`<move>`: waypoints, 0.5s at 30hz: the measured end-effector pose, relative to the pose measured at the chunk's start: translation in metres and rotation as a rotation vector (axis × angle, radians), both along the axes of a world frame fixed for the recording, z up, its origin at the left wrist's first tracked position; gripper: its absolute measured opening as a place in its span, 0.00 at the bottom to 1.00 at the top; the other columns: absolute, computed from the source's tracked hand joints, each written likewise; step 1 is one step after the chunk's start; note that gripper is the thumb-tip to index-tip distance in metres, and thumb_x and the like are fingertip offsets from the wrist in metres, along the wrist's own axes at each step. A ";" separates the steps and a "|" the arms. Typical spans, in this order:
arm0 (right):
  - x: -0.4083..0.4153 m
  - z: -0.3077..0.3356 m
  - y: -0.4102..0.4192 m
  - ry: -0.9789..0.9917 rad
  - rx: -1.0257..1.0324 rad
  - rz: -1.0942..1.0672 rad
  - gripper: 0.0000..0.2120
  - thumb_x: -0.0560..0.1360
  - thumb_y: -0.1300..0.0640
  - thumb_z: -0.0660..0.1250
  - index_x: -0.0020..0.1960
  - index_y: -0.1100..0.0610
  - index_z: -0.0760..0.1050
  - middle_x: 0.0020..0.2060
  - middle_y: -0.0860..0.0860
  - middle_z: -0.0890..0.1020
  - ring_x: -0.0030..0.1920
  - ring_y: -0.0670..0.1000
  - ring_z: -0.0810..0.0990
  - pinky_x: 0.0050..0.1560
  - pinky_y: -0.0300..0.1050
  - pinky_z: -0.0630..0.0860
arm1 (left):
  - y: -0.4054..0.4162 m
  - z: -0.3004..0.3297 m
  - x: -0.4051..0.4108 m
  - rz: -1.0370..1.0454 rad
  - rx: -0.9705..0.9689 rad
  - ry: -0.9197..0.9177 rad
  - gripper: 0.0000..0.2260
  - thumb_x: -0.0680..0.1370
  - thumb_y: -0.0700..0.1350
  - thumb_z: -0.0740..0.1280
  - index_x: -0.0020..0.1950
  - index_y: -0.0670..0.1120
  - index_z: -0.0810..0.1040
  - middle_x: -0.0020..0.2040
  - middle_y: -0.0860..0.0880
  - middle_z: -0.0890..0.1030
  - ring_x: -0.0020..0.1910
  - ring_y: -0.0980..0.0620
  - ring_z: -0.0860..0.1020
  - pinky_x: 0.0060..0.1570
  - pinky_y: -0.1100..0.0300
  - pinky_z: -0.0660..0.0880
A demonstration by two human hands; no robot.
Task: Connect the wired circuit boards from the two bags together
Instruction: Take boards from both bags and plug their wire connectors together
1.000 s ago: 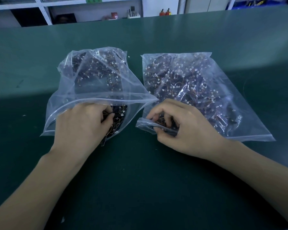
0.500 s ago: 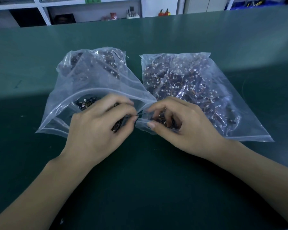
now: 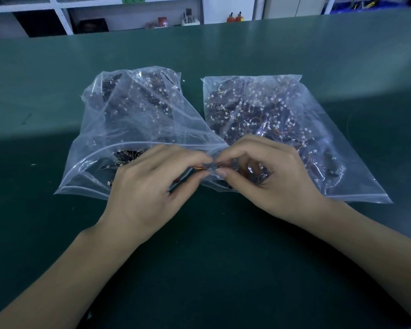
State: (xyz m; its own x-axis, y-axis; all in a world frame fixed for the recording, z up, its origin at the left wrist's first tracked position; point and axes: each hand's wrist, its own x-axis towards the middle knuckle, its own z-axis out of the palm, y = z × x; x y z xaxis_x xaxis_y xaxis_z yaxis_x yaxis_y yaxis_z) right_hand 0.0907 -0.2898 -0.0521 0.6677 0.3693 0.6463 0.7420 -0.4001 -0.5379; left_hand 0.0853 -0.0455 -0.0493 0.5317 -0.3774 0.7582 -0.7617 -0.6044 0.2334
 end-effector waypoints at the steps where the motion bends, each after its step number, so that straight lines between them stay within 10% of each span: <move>1: -0.001 0.000 0.000 -0.001 -0.003 0.005 0.04 0.80 0.61 0.77 0.55 0.58 0.85 0.45 0.49 0.83 0.34 0.53 0.77 0.39 0.39 0.73 | 0.000 0.000 0.000 -0.005 0.005 0.002 0.05 0.84 0.46 0.74 0.58 0.49 0.84 0.49 0.63 0.79 0.46 0.68 0.72 0.53 0.67 0.73; 15: -0.004 0.004 0.002 0.024 0.013 0.016 0.02 0.79 0.64 0.77 0.51 0.60 0.86 0.44 0.50 0.84 0.35 0.52 0.78 0.41 0.37 0.72 | -0.004 0.003 -0.004 0.000 0.038 0.021 0.07 0.83 0.46 0.73 0.60 0.54 0.79 0.50 0.59 0.82 0.44 0.67 0.72 0.47 0.71 0.71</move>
State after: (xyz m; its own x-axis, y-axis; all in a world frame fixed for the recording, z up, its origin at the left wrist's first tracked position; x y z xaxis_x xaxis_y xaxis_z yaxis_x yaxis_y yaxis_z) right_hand 0.0870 -0.2875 -0.0477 0.6769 0.3723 0.6349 0.7353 -0.3810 -0.5605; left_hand 0.0814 -0.0495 -0.0463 0.5478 -0.4056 0.7317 -0.7567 -0.6132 0.2266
